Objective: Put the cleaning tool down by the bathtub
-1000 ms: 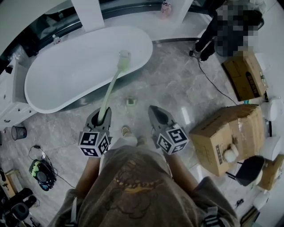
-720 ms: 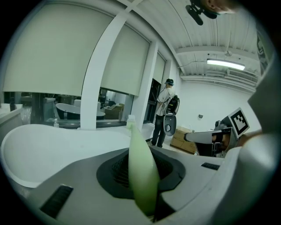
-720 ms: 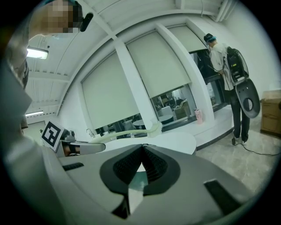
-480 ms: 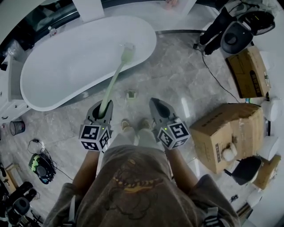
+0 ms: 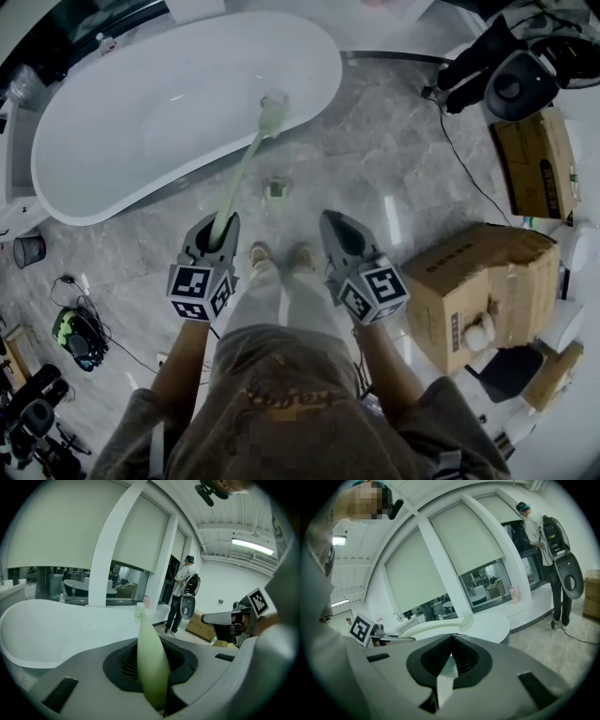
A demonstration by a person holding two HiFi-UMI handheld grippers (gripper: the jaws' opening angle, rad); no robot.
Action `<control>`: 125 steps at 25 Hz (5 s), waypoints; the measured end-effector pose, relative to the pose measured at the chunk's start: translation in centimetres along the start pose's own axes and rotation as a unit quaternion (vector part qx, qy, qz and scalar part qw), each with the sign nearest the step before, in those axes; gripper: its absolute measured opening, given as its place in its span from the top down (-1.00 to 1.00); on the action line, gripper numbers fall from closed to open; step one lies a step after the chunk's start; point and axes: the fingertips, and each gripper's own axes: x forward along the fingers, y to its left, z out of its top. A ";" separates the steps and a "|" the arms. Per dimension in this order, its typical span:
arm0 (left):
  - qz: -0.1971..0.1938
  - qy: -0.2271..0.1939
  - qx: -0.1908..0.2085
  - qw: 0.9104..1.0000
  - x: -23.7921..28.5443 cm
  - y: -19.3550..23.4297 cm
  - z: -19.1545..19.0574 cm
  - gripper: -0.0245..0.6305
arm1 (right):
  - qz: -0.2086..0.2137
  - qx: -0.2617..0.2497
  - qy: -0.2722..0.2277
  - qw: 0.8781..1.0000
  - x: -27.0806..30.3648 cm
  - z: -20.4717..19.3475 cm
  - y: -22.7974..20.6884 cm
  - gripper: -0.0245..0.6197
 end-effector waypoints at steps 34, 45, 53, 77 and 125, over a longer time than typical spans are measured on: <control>0.001 0.095 -0.054 0.994 12.1 2.2 -20.7 0.70 | 0.006 0.021 0.045 0.999 7.2 -15.6 -9.0 0.95; 0.034 0.201 -0.087 0.975 18.8 4.6 -29.9 0.70 | 0.009 0.039 0.044 0.998 8.7 -17.6 -10.5 0.95; 0.061 0.284 -0.097 0.952 24.1 6.1 -35.5 0.70 | 0.012 0.044 0.057 0.997 9.1 -19.0 -12.0 0.95; 0.083 0.472 -0.112 0.870 33.6 7.1 -44.3 0.72 | 0.003 0.075 0.079 0.994 9.6 -21.5 -15.0 0.95; 0.056 0.226 -0.141 0.962 7.2 -1.6 -5.0 0.92 | 0.058 0.076 0.062 0.994 0.4 -1.3 1.4 0.95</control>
